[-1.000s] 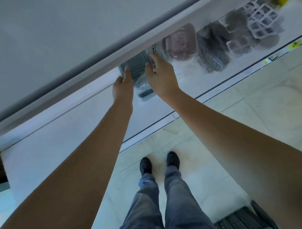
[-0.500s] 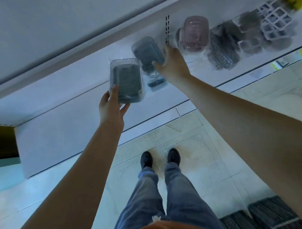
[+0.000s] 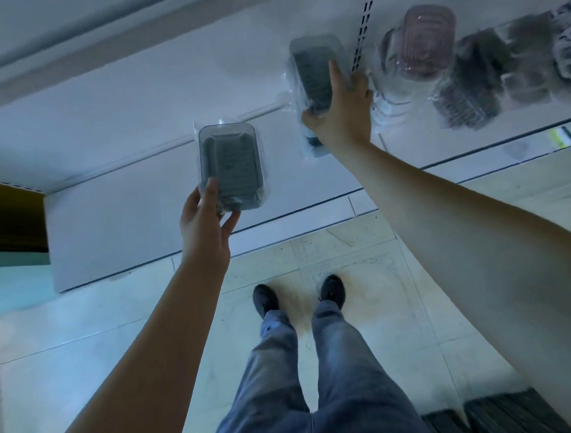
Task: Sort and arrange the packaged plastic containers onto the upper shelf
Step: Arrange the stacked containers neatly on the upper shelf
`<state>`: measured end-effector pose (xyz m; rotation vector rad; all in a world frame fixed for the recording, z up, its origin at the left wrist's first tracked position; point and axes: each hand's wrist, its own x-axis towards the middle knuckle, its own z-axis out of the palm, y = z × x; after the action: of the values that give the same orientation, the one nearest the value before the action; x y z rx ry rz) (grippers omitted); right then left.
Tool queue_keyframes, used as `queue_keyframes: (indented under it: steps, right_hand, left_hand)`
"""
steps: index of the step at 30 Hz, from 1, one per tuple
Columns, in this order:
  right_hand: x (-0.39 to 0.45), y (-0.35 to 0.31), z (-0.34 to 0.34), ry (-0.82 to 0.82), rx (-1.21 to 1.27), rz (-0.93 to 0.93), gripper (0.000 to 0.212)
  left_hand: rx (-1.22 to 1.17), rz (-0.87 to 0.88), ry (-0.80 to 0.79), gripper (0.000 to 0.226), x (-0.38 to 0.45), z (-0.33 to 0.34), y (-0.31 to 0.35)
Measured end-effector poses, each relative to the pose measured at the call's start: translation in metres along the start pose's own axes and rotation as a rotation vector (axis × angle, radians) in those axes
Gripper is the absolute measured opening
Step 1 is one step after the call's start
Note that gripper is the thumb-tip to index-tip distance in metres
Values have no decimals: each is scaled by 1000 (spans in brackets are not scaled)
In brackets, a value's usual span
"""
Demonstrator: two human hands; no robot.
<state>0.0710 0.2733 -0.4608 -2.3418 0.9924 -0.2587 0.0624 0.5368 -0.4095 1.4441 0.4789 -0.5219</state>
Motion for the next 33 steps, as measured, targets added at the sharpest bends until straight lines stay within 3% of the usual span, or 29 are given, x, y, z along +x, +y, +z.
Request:
queue_keyframes:
  steps: [8, 14, 22, 27, 33]
  right_hand:
    - [-116, -30, -60, 109, 136, -195, 96]
    - [-228, -81, -108, 145, 85, -302, 95]
    - [-361, -173, -139, 199, 66, -516, 95]
    - [-376, -240, -143, 247, 112, -600, 94]
    - [-343, -325, -144, 223, 156, -551, 91]
  left_hand:
    - [-10, 43, -79, 60, -72, -46, 18]
    - [-35, 110, -165, 77, -138, -137, 39]
    - [-82, 353, -228, 50, -206, -276, 84]
    - [-193, 479, -213, 51, -223, -298, 143]
    - [-267, 514, -84, 56, -202, -282, 220]
